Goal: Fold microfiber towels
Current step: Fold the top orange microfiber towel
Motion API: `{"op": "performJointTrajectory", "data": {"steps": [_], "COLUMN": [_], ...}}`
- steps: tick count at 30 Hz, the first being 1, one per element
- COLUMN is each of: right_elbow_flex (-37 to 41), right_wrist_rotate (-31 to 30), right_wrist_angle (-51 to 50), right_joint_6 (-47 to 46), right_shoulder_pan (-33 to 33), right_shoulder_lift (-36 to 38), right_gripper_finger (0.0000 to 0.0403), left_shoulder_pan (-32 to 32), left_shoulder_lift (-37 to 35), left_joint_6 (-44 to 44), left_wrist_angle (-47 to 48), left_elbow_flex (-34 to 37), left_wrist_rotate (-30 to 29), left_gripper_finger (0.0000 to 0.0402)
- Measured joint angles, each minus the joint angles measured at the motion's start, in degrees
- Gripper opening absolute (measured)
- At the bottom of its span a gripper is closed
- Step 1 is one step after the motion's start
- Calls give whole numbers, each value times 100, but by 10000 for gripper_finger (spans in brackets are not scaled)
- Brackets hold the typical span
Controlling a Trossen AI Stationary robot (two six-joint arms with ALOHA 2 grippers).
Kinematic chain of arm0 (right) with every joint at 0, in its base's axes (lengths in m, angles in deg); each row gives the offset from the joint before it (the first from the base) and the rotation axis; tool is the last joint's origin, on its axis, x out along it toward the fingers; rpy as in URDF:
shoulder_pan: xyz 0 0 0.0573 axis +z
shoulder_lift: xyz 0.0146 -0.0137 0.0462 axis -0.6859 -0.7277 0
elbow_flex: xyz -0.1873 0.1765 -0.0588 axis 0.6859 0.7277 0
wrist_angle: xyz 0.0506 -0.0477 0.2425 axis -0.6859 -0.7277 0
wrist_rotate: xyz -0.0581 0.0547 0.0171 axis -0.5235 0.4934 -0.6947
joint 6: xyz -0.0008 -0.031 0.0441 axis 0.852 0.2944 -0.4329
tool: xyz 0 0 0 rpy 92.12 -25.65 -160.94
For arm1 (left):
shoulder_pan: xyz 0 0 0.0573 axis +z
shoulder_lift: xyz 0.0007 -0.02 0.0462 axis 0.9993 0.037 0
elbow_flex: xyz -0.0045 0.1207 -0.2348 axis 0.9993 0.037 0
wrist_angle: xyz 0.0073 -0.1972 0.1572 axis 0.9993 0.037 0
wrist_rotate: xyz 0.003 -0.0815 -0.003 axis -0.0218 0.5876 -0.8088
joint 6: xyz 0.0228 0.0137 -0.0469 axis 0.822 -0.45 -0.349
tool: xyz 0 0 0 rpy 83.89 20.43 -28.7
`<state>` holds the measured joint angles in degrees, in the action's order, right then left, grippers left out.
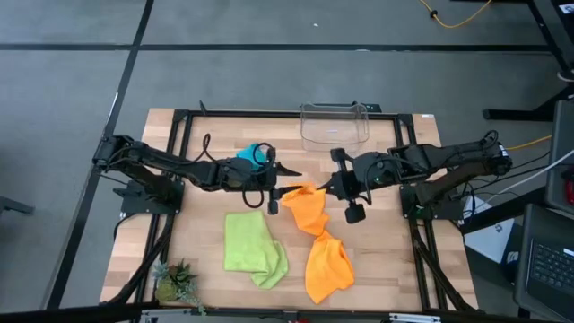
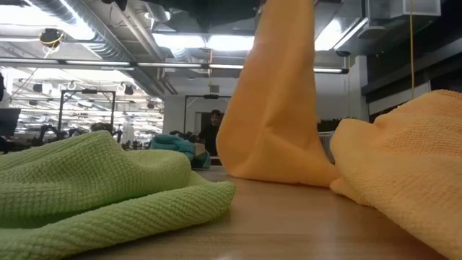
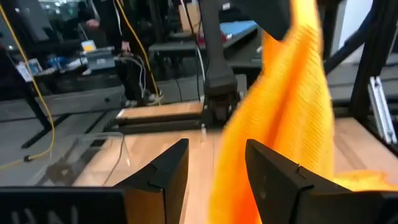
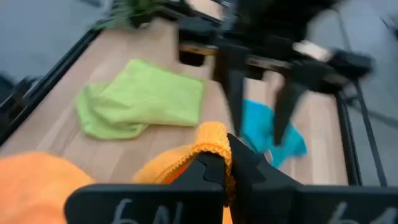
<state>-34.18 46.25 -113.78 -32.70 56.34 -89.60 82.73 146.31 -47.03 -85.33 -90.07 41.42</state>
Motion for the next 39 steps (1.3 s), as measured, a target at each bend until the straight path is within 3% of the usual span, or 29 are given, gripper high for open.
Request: {"op": "performJointTrajectory", "data": {"steps": [7, 12, 17, 33, 39], "right_elbow_flex": [2, 2, 2, 4, 4], "right_wrist_rotate": [447, 2005, 2744, 2741, 2743], "right_wrist_angle": [71, 69, 87, 335, 244], "right_joint_6": [1011, 2067, 2803, 2841, 2804], "right_shoulder_pan": [-50, -212, -359, -466, -452], "right_shoulder_lift": [0, 0, -2, -2, -4], "right_gripper_finger": [0, 0, 0, 0, 0], "left_shoulder_pan": [-9, -28, -33, -28, -22], "left_shoulder_lift": [356, 575, 590, 1135, 1403], "left_joint_6": [-32, -42, -46, -193, -193], "left_wrist_angle": [-364, -655, -697, -873, -747], "left_elbow_flex": [-1, -1, -1, -1, -1], "left_wrist_rotate": [593, 852, 1043, 985, 556], "left_gripper_finger": [151, 151, 151, 151, 151]}}
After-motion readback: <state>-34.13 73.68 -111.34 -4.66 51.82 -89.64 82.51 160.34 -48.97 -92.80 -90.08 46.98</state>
